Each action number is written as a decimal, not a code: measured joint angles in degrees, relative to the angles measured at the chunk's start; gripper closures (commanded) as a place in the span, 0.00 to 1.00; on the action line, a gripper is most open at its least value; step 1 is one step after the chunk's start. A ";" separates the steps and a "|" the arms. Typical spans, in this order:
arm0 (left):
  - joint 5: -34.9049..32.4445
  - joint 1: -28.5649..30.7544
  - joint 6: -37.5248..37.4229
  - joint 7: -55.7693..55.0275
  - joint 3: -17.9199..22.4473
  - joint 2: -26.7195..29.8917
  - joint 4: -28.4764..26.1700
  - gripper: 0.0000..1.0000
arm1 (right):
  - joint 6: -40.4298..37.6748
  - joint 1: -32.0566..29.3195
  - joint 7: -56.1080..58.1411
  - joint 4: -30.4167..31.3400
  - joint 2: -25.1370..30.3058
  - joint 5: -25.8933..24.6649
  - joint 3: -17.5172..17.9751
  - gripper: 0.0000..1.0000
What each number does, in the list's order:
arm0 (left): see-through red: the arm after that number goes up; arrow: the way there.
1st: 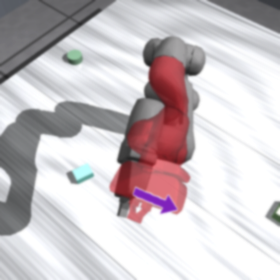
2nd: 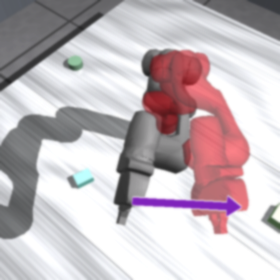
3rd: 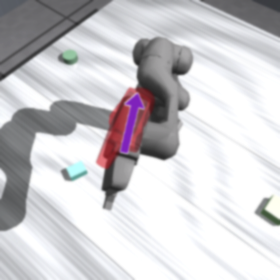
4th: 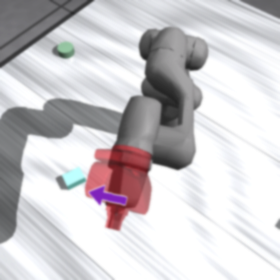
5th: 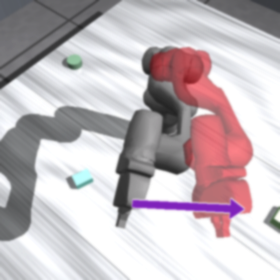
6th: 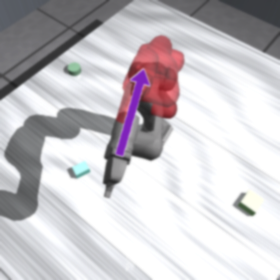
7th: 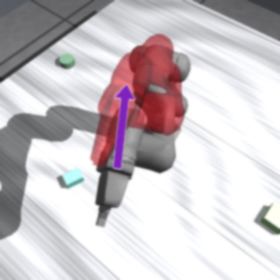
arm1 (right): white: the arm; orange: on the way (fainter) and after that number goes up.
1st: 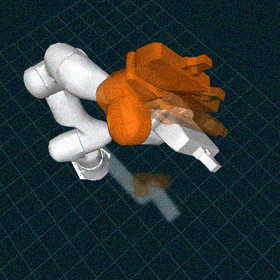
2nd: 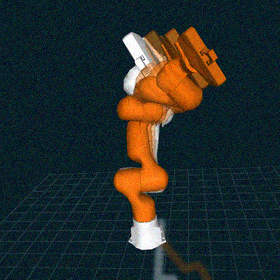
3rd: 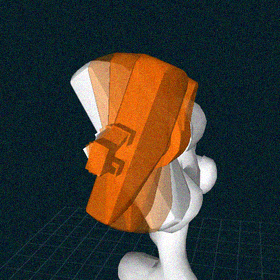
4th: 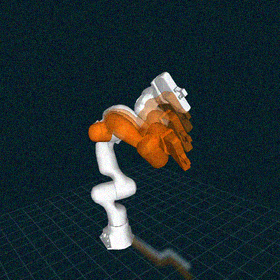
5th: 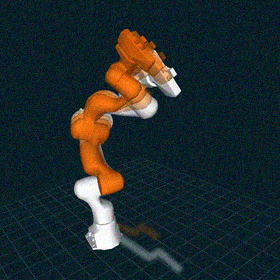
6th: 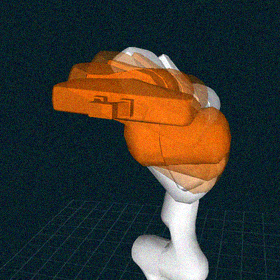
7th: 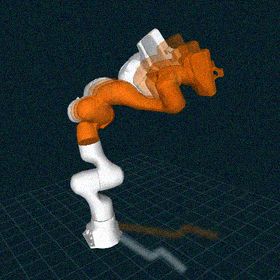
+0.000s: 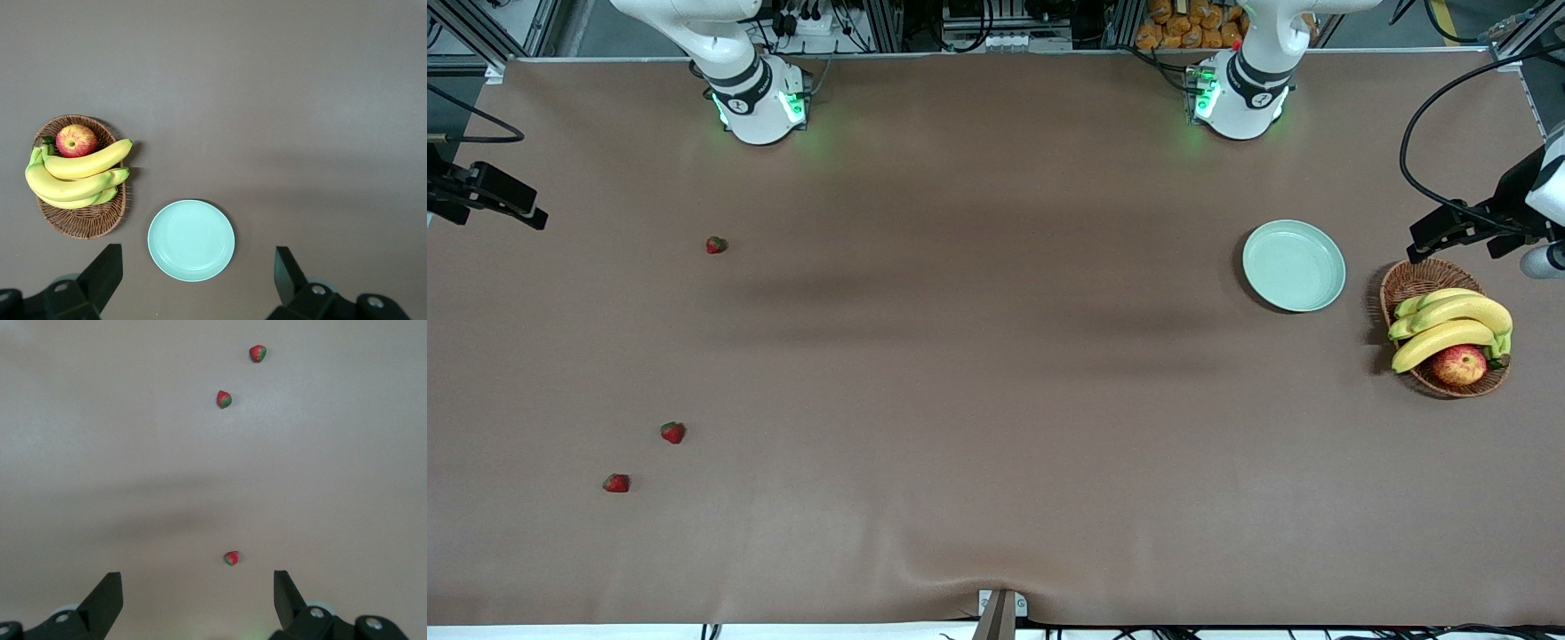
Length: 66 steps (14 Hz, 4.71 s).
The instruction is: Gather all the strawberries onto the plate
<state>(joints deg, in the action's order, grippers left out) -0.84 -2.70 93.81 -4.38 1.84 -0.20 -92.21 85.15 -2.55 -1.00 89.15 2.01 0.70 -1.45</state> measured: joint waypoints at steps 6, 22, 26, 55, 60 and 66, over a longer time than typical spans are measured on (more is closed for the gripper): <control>0.00 0.00 0.00 0.00 -0.01 -0.12 -0.01 0.00 | 0.00 0.00 -0.01 0.00 0.00 0.00 0.00 0.00; 0.00 0.29 -0.07 -0.05 -0.16 -0.81 -0.03 0.00 | -0.23 4.97 -0.02 0.46 -10.35 0.12 0.78 0.00; 0.00 0.28 -0.07 -0.05 -0.21 -0.89 -0.04 0.00 | -1.06 6.39 -0.03 0.62 -17.78 0.05 0.78 0.00; 0.00 0.63 -0.08 -0.05 -0.19 -1.85 -0.08 0.00 | 31.40 -4.44 0.58 43.56 -25.13 -1.99 -0.42 0.00; 0.00 0.64 -0.08 -0.05 -0.19 -1.86 -0.08 0.00 | 31.35 -5.43 1.80 43.55 -25.27 -2.05 -0.45 0.00; 0.00 0.91 -0.08 0.15 -0.19 -1.86 -0.08 0.00 | 29.86 -6.14 2.51 43.56 -25.27 -2.06 -0.42 0.98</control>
<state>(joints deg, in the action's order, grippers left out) -0.83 -1.79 93.74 -4.22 1.65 -2.06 -92.29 115.01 -8.69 1.51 132.71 -23.26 -1.36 -1.87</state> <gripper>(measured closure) 0.000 0.211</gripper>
